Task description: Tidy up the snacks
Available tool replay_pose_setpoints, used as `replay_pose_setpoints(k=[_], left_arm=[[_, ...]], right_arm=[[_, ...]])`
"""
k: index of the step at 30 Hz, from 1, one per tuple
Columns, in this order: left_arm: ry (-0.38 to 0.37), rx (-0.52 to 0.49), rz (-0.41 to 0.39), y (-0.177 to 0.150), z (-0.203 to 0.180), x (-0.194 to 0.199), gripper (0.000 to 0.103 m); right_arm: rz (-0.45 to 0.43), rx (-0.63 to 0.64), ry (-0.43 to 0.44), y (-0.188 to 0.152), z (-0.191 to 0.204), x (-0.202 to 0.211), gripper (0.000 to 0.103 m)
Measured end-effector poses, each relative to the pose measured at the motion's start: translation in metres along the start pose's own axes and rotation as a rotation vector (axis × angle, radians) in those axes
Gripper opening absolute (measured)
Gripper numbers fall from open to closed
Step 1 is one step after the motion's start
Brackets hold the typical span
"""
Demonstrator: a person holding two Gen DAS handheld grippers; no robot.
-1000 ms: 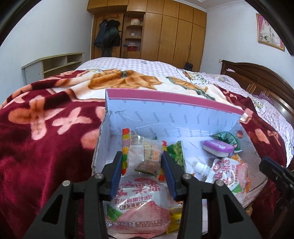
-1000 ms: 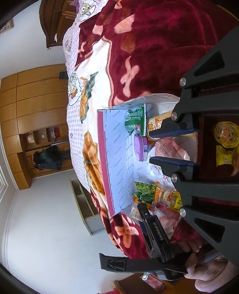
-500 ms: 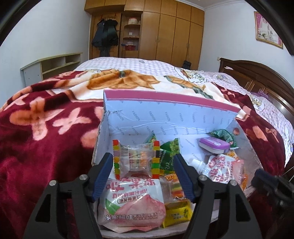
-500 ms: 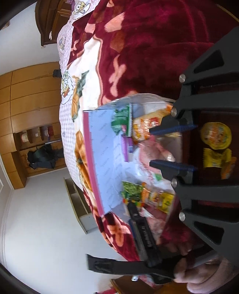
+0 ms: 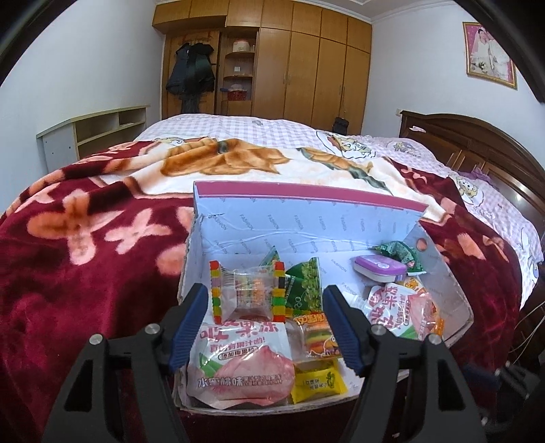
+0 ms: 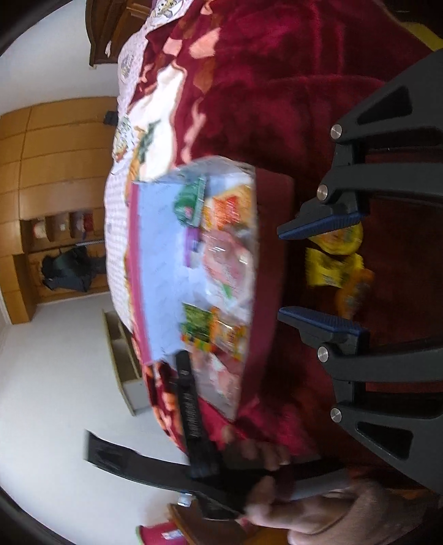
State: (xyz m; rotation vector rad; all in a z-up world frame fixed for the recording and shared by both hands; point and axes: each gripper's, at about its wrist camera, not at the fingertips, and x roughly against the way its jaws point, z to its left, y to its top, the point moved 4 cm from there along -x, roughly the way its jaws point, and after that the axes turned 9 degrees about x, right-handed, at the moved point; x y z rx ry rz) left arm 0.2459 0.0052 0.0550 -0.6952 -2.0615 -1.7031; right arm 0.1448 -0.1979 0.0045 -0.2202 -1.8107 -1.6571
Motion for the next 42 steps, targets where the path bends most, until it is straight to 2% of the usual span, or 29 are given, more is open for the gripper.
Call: replay_pose_setpoints(k=[5, 10, 14, 19, 21, 24, 32, 39, 42], left_arm=[[-0.006, 0.006, 0.002, -0.001, 0.0, 0.003, 0.073], [-0.007, 0.014, 0.008, -0.002, 0.0, 0.006, 0.073], [-0.011, 0.021, 0.019, -0.006, 0.0, 0.007, 0.073], [-0.02, 0.019, 0.023, -0.011, -0.002, 0.011, 0.073], [-0.027, 0.017, 0.024, -0.014, -0.004, 0.013, 0.073], [-0.033, 0.011, 0.028, -0.017, -0.007, 0.014, 0.073], [-0.048, 0.001, 0.03, -0.024, -0.013, 0.023, 0.073], [-0.076, -0.009, 0.04, -0.033, -0.023, 0.031, 0.073], [-0.094, -0.019, 0.05, -0.041, -0.03, 0.034, 0.073]], right_arm=[[0.056, 0.006, 0.015, -0.024, 0.008, -0.006, 0.042], [0.068, 0.034, -0.004, -0.029, 0.013, -0.011, 0.042], [0.078, 0.045, -0.011, -0.033, 0.019, -0.017, 0.03], [0.038, 0.031, 0.005, -0.027, 0.016, -0.006, 0.018], [0.013, 0.026, 0.004, -0.022, 0.013, 0.0, 0.009], [-0.009, 0.019, 0.016, -0.015, 0.011, 0.005, 0.005], [-0.041, -0.021, 0.047, -0.005, 0.001, 0.015, 0.003], [-0.123, 0.016, 0.019, 0.027, -0.007, 0.033, 0.003], [-0.159, 0.033, -0.018, 0.044, -0.014, 0.034, 0.003]])
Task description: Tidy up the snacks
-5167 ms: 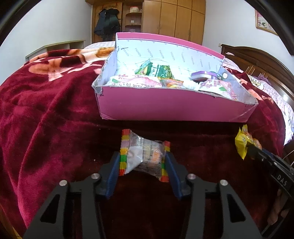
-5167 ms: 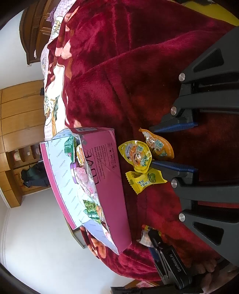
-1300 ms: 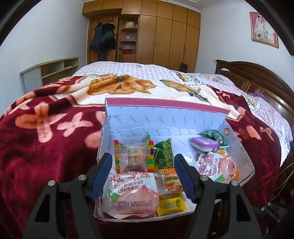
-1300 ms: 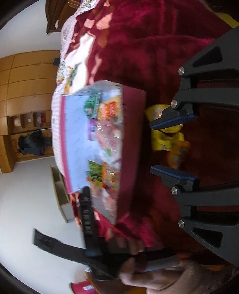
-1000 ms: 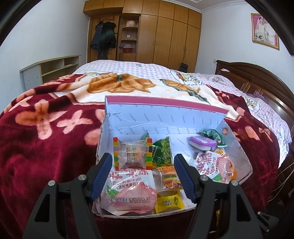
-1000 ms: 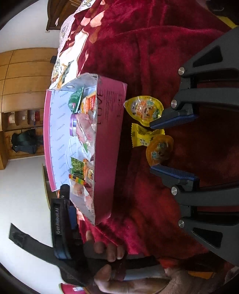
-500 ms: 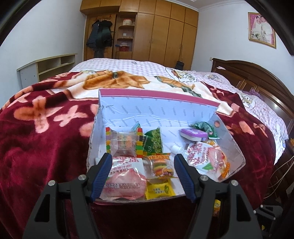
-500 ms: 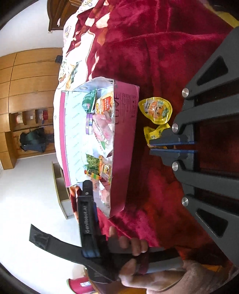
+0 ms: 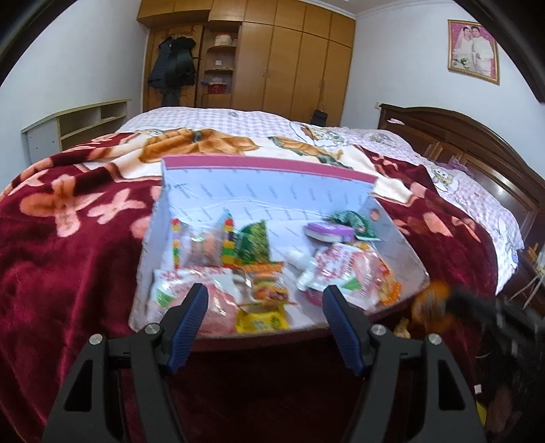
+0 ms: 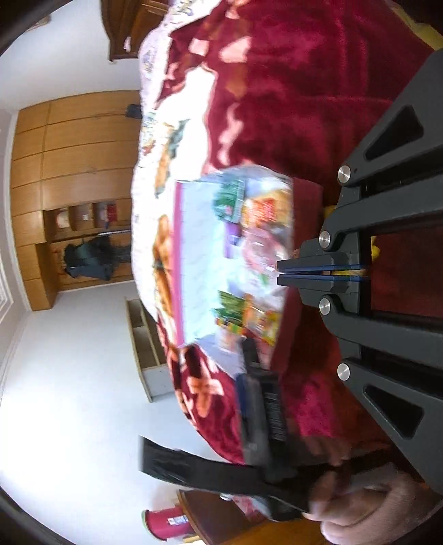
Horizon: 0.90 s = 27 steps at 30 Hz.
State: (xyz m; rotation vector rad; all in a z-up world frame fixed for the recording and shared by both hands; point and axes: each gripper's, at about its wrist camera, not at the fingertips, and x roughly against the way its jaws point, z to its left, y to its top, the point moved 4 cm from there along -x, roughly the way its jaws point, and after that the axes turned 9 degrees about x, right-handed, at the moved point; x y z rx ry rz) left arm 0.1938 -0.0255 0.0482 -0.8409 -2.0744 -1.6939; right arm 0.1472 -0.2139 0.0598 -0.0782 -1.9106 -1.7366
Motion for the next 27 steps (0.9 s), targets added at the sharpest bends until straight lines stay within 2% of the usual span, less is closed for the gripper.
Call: replay_pose_setpoints(k=[5, 11, 13, 14, 15, 19, 24, 27], left_arm=[[-0.024, -0.042, 0.013, -0.015, -0.018, 0.004, 0.073], [-0.039, -0.054, 0.04, -0.029, -0.027, 0.002, 0.073], [-0.04, -0.058, 0.053, -0.034, -0.03, 0.0, 0.073], [-0.042, -0.06, 0.059, -0.036, -0.031, -0.001, 0.073], [-0.045, -0.064, 0.065, -0.038, -0.033, -0.002, 0.073], [-0.072, -0.074, 0.094, -0.048, -0.042, -0.008, 0.073], [-0.11, -0.084, 0.162, -0.066, -0.058, -0.02, 0.073], [-0.117, -0.111, 0.176, -0.076, -0.068, -0.025, 0.073]], right_arm=[[-0.027, -0.021, -0.039, 0.017, -0.019, -0.013, 0.003], [0.005, -0.063, -0.039, 0.018, -0.038, -0.04, 0.003], [0.013, -0.075, -0.032, 0.015, -0.042, -0.045, 0.009], [0.017, -0.08, -0.041, 0.013, -0.045, -0.047, 0.019], [0.016, -0.089, -0.041, 0.011, -0.047, -0.047, 0.023], [0.009, -0.103, -0.036, 0.007, -0.051, -0.04, 0.029], [0.016, -0.103, -0.048, 0.001, -0.054, -0.032, 0.03], [0.018, -0.123, -0.049, -0.002, -0.059, -0.026, 0.031]])
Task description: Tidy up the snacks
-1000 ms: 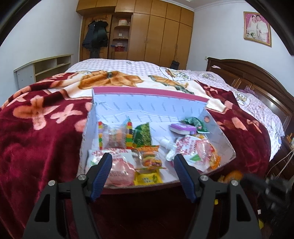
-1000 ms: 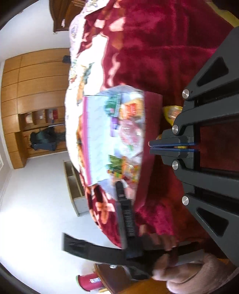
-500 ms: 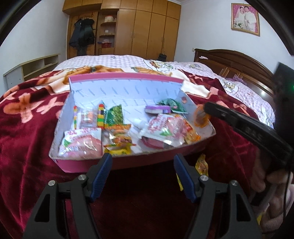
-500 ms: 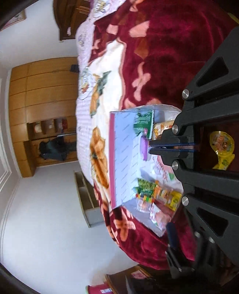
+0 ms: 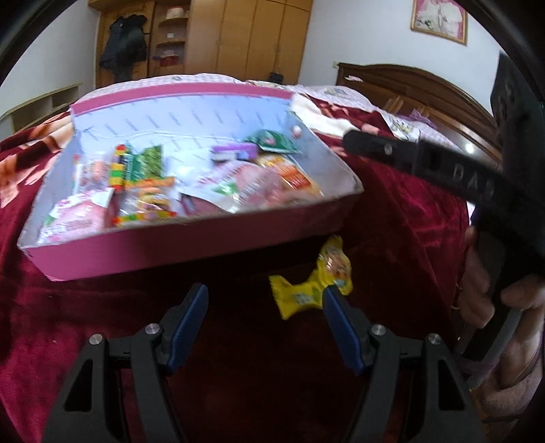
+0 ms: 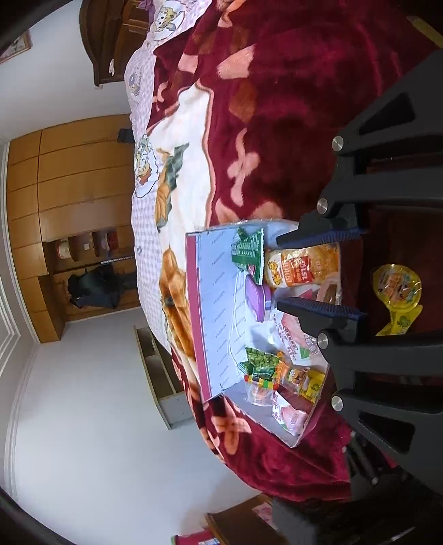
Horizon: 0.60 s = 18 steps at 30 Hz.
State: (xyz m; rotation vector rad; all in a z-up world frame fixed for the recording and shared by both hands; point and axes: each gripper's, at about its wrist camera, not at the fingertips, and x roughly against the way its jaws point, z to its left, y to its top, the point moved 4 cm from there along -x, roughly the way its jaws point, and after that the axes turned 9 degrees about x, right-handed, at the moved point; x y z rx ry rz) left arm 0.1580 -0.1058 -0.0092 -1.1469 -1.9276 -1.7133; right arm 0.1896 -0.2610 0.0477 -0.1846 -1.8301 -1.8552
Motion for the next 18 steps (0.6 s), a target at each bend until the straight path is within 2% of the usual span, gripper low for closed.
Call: replay_pose_setpoints(k=[6, 10, 13, 18], left_arm=[[0.006, -0.039, 0.02, -0.008, -0.014, -0.017, 0.071], [0.069, -0.066, 0.026, -0.01, -0.017, -0.033, 0.067], [0.066, -0.065, 0.026, -0.011, -0.017, -0.035, 0.064], [0.061, -0.072, 0.023, -0.011, -0.018, -0.036, 0.041]], right_arm=[[0.008, -0.027, 0.002, -0.007, -0.008, 0.009, 0.032], [0.041, -0.038, -0.008, -0.016, -0.01, 0.011, 0.032], [0.057, -0.052, -0.002, -0.026, -0.012, 0.014, 0.032], [0.075, -0.076, 0.003, -0.039, -0.013, 0.015, 0.032]])
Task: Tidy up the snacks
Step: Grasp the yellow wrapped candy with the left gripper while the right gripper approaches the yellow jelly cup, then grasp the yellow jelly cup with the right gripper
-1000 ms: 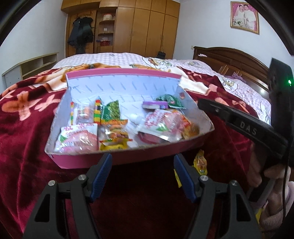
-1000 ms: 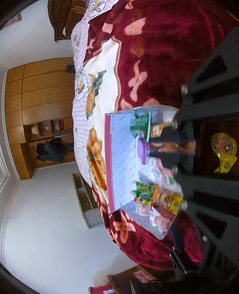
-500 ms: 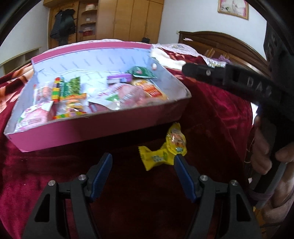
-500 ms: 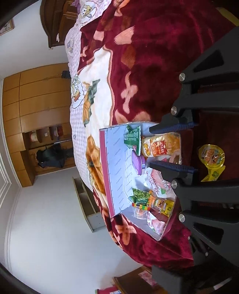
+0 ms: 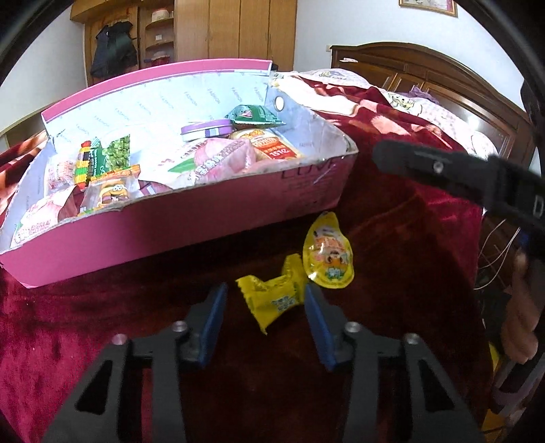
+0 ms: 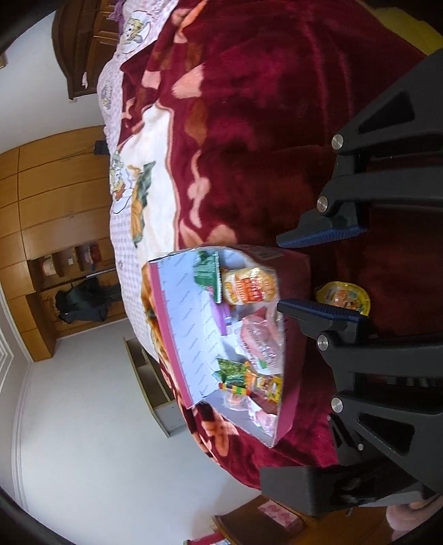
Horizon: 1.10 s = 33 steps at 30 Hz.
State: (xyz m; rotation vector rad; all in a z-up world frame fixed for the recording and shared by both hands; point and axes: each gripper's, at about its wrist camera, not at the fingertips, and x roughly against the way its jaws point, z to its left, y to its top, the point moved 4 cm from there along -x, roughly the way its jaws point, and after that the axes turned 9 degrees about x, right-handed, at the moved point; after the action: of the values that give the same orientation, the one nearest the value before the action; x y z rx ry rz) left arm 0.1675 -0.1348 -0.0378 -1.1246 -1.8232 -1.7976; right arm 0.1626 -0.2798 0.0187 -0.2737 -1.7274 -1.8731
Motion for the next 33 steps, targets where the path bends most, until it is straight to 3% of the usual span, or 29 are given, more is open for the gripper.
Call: replay_pose_setpoints(k=[3, 8, 23, 33], left_arm=[[-0.01, -0.003, -0.001, 0.0, 0.001, 0.002, 0.029], [-0.019, 0.018, 0.001, 0.001, 0.007, 0.007, 0.022], [0.021, 0.118, -0.062, -0.002, 0.054, 0.048, 0.021], [0.024, 0.168, -0.075, -0.003, 0.073, 0.053, 0.021]], right_arm=[[0.004, -0.013, 0.006, -0.004, -0.001, 0.001, 0.032], [0.011, -0.014, 0.012, -0.008, 0.001, 0.001, 0.033], [0.083, -0.006, 0.04, -0.025, 0.025, -0.016, 0.043], [0.162, 0.009, -0.013, -0.039, 0.04, -0.041, 0.047]])
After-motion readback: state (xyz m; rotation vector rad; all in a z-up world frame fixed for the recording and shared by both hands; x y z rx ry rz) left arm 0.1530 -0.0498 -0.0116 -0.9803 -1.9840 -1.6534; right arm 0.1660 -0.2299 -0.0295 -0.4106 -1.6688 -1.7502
